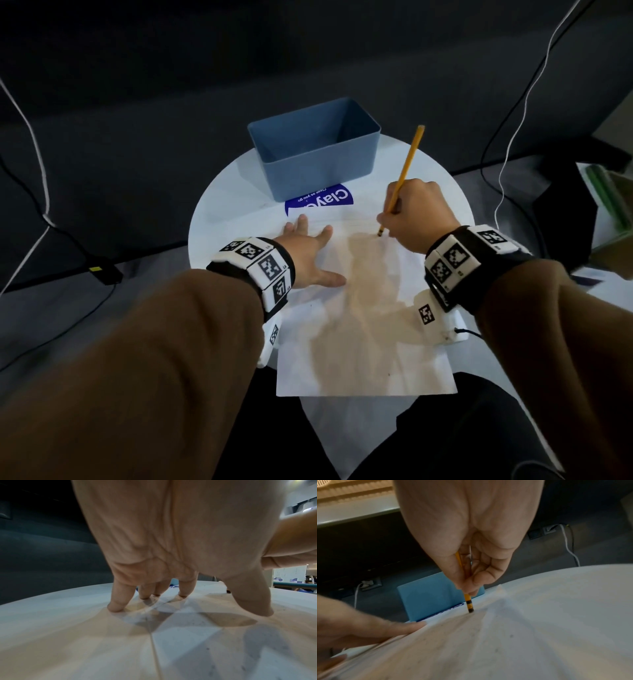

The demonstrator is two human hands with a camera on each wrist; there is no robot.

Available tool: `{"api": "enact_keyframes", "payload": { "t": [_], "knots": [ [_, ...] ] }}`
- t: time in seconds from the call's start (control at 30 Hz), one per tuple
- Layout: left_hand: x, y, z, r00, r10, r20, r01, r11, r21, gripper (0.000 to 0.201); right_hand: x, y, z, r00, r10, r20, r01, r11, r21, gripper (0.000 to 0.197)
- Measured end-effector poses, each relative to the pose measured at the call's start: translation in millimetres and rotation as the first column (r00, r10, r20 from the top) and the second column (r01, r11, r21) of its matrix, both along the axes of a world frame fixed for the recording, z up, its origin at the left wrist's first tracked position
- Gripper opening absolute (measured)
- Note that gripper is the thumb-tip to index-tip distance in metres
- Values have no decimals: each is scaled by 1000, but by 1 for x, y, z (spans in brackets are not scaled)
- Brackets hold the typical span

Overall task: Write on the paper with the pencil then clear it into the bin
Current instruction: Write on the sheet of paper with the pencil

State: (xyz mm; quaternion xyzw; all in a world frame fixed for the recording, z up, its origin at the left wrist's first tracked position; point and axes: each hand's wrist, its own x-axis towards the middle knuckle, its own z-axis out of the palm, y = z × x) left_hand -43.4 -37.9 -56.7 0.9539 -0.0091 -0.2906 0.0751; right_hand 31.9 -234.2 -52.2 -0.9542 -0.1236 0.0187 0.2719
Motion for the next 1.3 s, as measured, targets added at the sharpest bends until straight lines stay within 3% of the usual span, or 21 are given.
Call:
{"api": "enact_keyframes", "payload": {
  "t": [0.07,0.23,0.4,0.63,0.83,1.03,1.2,1.3],
  "knots": [
    [0,-1,0,1000,-3,-2,3,1000,6,106,-2,-3,1,1000,-21,7,21,1000,6,17],
    [-1,-4,1,1000,-7,3,7,999,43,98,-18,18,-3,993,116,3,-116,993,26,17],
    [-1,-4,-1,1000,12,-16,-12,1000,15,95,-8,-5,6,1000,31,-3,-31,996,-88,21],
    [0,-3,-2,1000,27,-11,-27,1000,-12,97,-18,23,5,990,141,7,-141,990,11,18],
    [1,-1,-2,1000,13,-14,-13,1000,-4,95,-11,-12,14,1000,-3,2,3,994,-111,16],
    [-1,-2,0,1000,-1,-7,1,1000,8,97,-20,21,7,997,80,7,-80,997,1,16],
    [-2,-1,-1,1000,-2,0,2,1000,3,97,-13,12,11,998,-63,15,64,983,-172,6],
    [-1,-3,-3,1000,7,-2,-7,1000,-3,98,-12,16,15,998,-70,-1,70,994,-88,8]
  ]
}}
